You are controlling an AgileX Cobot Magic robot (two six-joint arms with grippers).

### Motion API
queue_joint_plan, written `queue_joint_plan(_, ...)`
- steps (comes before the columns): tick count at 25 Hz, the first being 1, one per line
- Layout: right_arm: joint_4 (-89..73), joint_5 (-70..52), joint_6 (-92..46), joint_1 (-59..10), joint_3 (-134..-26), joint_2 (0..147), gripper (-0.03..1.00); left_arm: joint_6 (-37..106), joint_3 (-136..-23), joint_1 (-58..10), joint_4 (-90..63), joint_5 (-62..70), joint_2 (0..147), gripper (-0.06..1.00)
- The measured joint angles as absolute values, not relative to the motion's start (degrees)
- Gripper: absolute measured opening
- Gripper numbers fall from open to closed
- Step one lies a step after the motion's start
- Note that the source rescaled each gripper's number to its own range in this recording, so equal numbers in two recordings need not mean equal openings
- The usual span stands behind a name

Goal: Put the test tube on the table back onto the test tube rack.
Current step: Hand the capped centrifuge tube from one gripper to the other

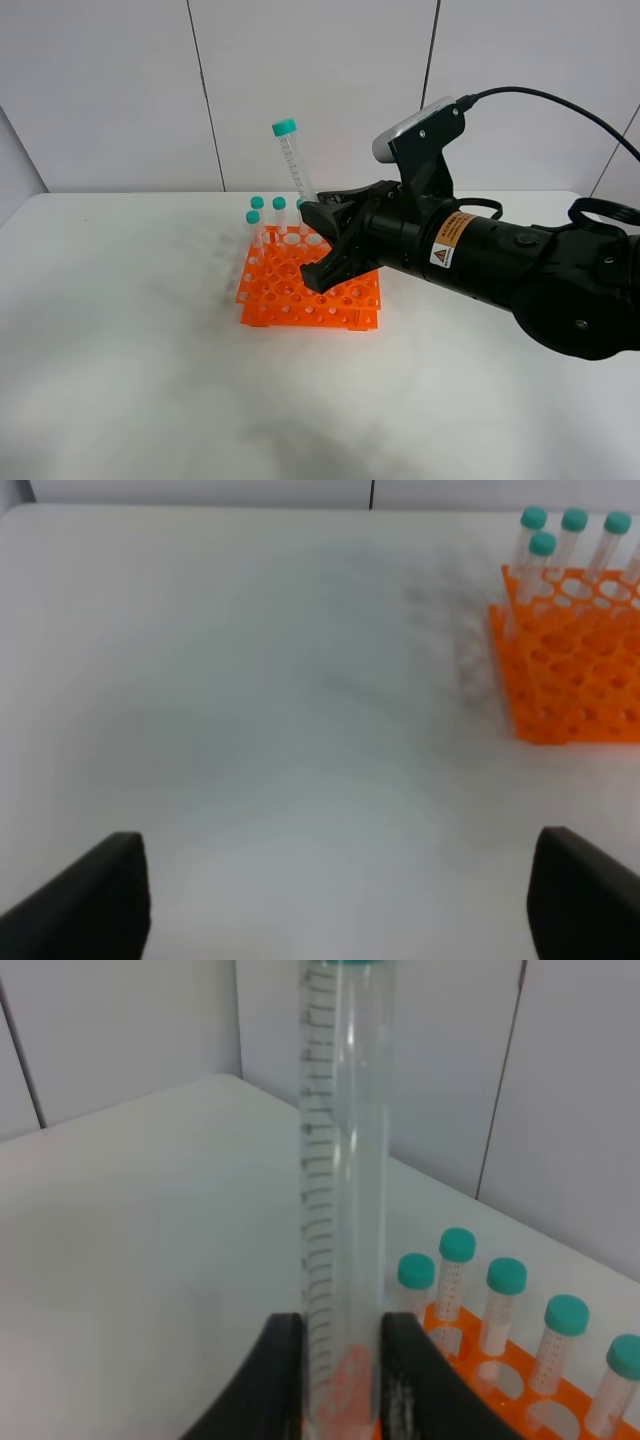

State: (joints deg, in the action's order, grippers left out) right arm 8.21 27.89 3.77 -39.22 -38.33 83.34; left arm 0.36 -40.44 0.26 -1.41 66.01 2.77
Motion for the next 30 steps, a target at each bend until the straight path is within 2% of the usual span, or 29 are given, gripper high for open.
queue_joint_plan(8, 8.22, 27.89, 3.77, -39.22, -38.33, 83.34, 0.00, 2.83, -48.57, 0.26, -2.68, 59.28, 18.53, 0.82)
queue_joint_plan(14, 8.22, 27.88, 3.77, -39.22, -38.33, 83.34, 0.00, 11.77, -52.95, -0.31, -12.90, 54.14, 29.67, 0.82)
queue_joint_plan(18, 8.22, 27.93, 3.40, -39.22, -38.33, 83.34, 0.00, 14.56, -54.14, -6.99, -13.61, 54.20, 34.82, 0.82)
queue_joint_plan(24, 8.27, 27.93, 2.48, -39.22, -38.33, 83.34, 0.00, 15.19, -54.30, -22.17, -13.18, 50.27, 37.83, 0.82)
queue_joint_plan(30, 8.27, 27.93, 2.42, -39.22, -38.33, 83.34, 0.00, 15.70, -56.85, -25.21, -16.39, 44.49, 41.35, 0.82)
